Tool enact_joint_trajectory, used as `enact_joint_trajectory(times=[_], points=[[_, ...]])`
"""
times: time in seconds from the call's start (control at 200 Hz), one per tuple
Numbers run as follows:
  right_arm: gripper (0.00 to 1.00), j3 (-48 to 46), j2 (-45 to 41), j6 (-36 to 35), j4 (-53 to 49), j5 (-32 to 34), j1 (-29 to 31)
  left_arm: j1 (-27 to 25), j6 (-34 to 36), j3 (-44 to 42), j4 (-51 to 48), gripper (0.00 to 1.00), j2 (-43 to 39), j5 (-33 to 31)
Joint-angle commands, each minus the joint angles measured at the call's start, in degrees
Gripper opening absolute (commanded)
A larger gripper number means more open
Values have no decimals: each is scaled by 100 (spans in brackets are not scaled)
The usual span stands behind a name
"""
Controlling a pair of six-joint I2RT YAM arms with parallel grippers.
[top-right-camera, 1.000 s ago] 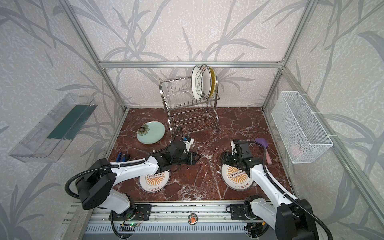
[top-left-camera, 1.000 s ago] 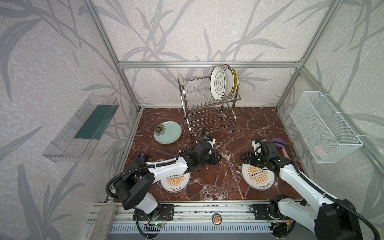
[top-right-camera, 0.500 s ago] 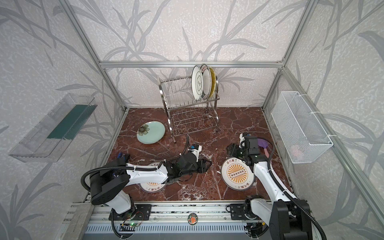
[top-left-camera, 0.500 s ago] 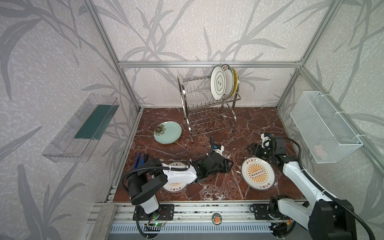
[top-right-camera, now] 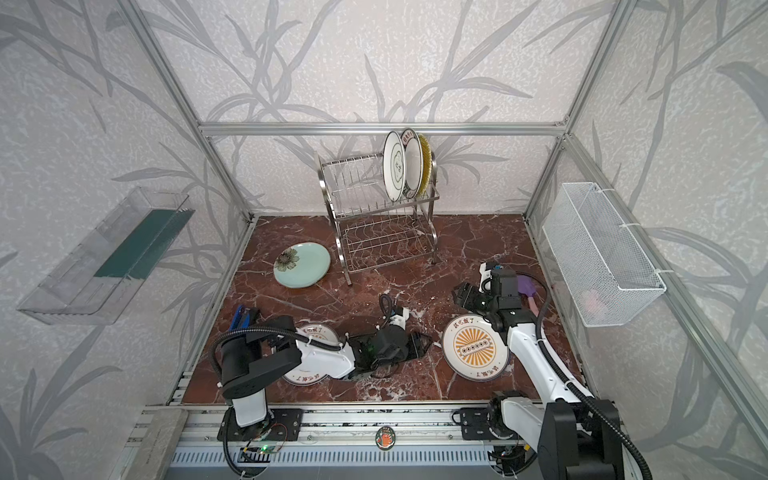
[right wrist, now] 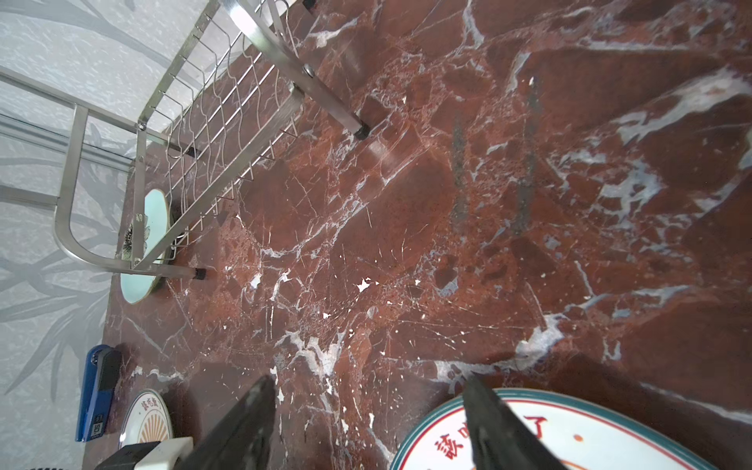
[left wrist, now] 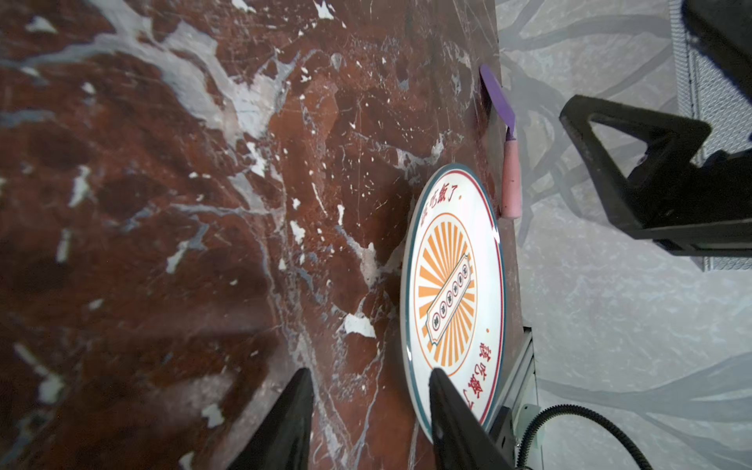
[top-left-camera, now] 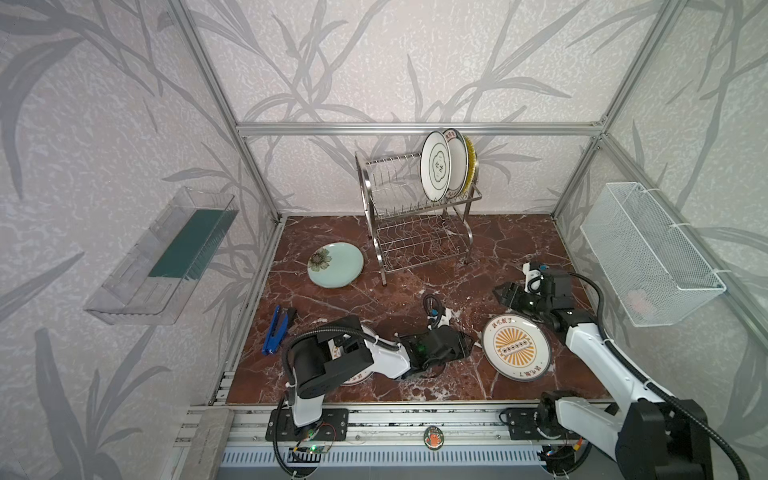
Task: Load the plates into the dish rack
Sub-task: 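Grasp the sunburst plate rim with the left gripper while the right gripper braces it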
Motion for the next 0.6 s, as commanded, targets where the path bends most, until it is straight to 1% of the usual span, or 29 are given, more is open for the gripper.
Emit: enact_joint_trajectory(times=[0.0, 0.14, 0.455, 0.595], points=[[73, -62, -100, 47, 179, -102, -33, -16, -355, 175, 348, 45, 228, -52], [73, -110, -150, 100, 256, -166, -33, -31, -469, 363, 465, 45, 483, 132], [73, -176, -304, 109, 214, -152, -39, -68, -558, 876, 379, 44, 939, 472], [73, -168, -344, 87, 179, -137, -72, -62, -569, 1104, 238, 39, 1068, 626]])
